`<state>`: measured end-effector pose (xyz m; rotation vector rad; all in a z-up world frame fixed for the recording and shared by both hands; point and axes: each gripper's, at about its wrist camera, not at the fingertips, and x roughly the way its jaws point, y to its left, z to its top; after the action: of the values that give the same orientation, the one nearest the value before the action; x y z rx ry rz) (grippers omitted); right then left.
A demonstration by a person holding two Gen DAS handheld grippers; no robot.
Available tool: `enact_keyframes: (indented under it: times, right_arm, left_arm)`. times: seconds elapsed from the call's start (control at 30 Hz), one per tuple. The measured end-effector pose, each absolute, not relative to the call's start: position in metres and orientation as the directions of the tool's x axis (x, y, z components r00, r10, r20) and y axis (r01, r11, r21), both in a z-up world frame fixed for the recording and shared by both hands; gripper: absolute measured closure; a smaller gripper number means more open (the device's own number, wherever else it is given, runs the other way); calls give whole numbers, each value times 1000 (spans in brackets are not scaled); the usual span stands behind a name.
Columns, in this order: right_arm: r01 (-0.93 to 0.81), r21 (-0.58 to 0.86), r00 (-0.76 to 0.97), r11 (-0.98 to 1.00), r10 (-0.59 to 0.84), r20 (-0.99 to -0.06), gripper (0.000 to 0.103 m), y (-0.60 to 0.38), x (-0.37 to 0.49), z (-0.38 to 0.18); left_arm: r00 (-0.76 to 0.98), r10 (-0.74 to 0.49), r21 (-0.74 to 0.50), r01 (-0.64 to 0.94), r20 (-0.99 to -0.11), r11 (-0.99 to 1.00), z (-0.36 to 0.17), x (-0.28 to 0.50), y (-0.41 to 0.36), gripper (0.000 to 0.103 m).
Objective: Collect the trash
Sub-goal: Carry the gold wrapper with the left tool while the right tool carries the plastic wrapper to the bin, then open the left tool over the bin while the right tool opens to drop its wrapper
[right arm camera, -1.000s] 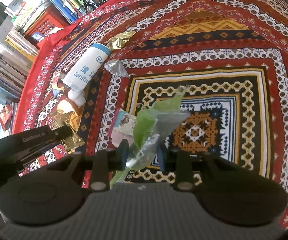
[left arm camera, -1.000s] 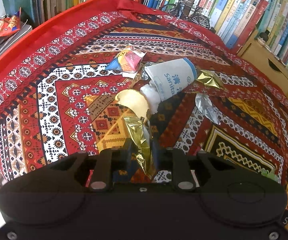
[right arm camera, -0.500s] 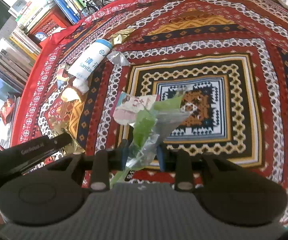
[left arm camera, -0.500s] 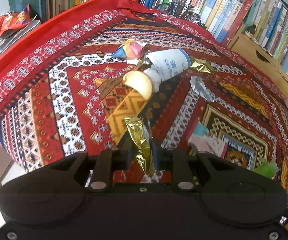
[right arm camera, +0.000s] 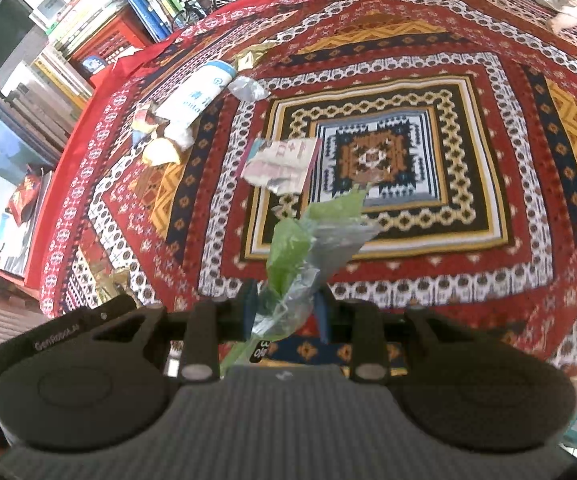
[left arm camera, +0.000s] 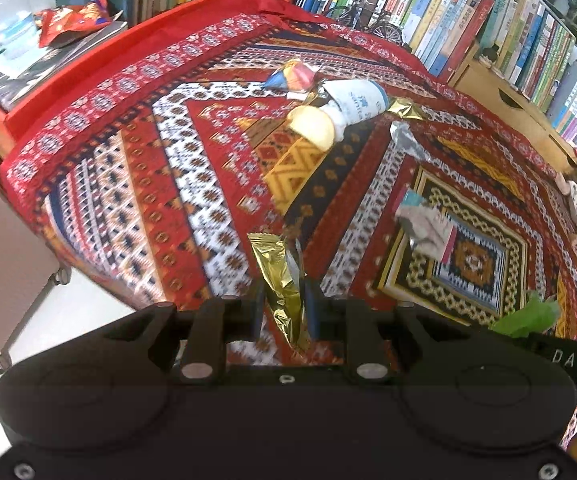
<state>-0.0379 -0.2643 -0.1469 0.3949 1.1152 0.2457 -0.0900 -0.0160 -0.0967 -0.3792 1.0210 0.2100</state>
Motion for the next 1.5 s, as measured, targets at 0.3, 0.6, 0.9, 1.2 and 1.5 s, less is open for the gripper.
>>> enact_keyframes:
  times: [0.3,0.6,0.9,1.2,1.5]
  right_arm:
    - [0,417,429,909,377,-821,68,-247,-81,-148]
    - [-4,401,414,916,366,-833,68,-229,-117,-160]
    - [-14,368,399,930,343,-850,68,-213,-140,-173]
    - [-11,337,372,941,317,-872,67,-207,-151,-192]
    - [-18,320,363,947,304,-881,66,-205,-154,-197]
  left_arm:
    - [508,-12,-210,-333,-861,919,-97,-140,-2,83]
    - [467,-32,-197,-308,-884,931,-113,-183,7,83]
    - [416,-60,-180,-256,-907,950,-131,-204,11,83]
    - [367,-96,-182,-207,-925,961,-149,-214,9,82]
    - [356,-121,-196,-182,-926,964,-154,-210,7,81]
